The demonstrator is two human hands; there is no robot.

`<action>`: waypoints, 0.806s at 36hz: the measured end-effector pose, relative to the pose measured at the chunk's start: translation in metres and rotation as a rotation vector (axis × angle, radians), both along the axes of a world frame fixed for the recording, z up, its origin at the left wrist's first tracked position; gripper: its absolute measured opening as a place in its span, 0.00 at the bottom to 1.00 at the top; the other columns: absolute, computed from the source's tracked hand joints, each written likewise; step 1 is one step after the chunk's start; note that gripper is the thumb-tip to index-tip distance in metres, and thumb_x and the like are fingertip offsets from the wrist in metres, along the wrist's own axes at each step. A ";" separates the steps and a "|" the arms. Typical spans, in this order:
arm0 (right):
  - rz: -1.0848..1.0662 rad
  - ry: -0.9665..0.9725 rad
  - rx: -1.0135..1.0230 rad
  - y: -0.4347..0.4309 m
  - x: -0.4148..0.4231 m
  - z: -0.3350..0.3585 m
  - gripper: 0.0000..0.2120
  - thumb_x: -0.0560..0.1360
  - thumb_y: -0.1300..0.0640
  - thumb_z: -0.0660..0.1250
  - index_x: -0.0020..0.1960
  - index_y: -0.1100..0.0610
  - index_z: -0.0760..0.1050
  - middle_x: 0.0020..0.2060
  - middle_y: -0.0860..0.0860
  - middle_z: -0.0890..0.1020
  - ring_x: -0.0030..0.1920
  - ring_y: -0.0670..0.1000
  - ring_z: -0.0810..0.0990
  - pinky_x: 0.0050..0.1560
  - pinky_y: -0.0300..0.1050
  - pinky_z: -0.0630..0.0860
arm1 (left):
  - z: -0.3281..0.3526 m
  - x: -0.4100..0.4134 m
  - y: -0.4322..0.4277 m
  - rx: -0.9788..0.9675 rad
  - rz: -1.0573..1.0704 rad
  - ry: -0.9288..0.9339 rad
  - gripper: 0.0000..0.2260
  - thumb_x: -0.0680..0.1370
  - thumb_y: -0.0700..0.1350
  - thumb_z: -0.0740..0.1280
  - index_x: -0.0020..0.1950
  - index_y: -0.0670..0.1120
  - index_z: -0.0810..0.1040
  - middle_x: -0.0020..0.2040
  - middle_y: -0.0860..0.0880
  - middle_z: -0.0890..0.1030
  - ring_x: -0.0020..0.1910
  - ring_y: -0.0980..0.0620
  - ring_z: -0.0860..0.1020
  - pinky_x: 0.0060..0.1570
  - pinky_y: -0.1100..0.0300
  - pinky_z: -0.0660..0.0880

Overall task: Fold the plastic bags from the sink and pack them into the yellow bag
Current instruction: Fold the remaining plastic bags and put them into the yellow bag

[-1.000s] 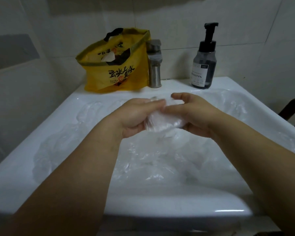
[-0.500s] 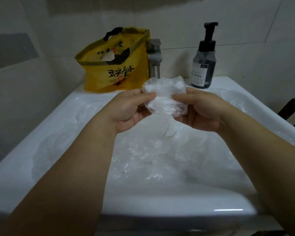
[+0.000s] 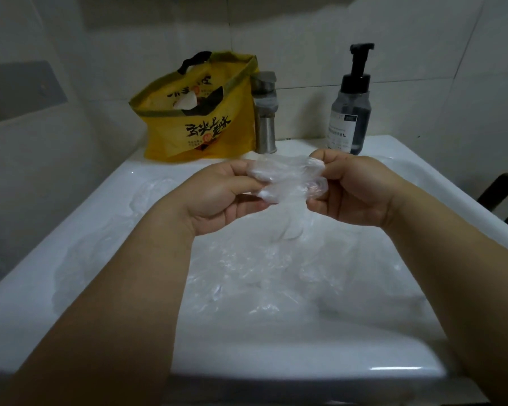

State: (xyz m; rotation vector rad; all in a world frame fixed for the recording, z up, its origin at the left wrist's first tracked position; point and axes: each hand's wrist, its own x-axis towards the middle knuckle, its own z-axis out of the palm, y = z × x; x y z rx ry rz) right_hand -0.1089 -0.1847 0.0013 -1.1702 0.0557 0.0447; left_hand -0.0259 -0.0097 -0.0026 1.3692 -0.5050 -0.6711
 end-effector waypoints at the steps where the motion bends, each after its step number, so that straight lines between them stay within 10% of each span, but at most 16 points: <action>1: -0.009 -0.003 -0.001 -0.001 0.000 0.000 0.16 0.77 0.71 0.52 0.37 0.58 0.71 0.28 0.53 0.78 0.26 0.48 0.77 0.27 0.38 0.78 | 0.001 -0.001 0.000 0.006 -0.013 0.003 0.10 0.78 0.31 0.61 0.55 0.40 0.78 0.42 0.42 0.84 0.39 0.51 0.84 0.38 0.65 0.81; 13: -0.034 0.012 -0.004 -0.001 0.007 0.005 0.19 0.74 0.57 0.58 0.29 0.61 0.80 0.31 0.55 0.81 0.32 0.53 0.80 0.33 0.41 0.80 | 0.005 0.001 0.000 -0.085 -0.002 0.115 0.12 0.78 0.32 0.54 0.46 0.37 0.77 0.38 0.41 0.81 0.33 0.48 0.82 0.30 0.62 0.80; 18: -0.135 0.000 -0.326 0.004 0.011 -0.002 0.06 0.73 0.60 0.69 0.46 0.64 0.78 0.41 0.57 0.82 0.37 0.50 0.82 0.41 0.41 0.82 | 0.001 0.006 -0.003 0.090 0.141 -0.065 0.12 0.79 0.47 0.65 0.38 0.43 0.76 0.33 0.49 0.80 0.32 0.52 0.80 0.30 0.62 0.78; 29: -0.144 0.112 -0.282 0.004 0.011 0.000 0.21 0.73 0.70 0.66 0.65 0.61 0.72 0.51 0.58 0.80 0.42 0.52 0.81 0.38 0.38 0.81 | -0.004 0.008 -0.007 0.000 0.149 -0.114 0.14 0.72 0.28 0.68 0.52 0.44 0.76 0.48 0.45 0.79 0.40 0.53 0.81 0.37 0.66 0.78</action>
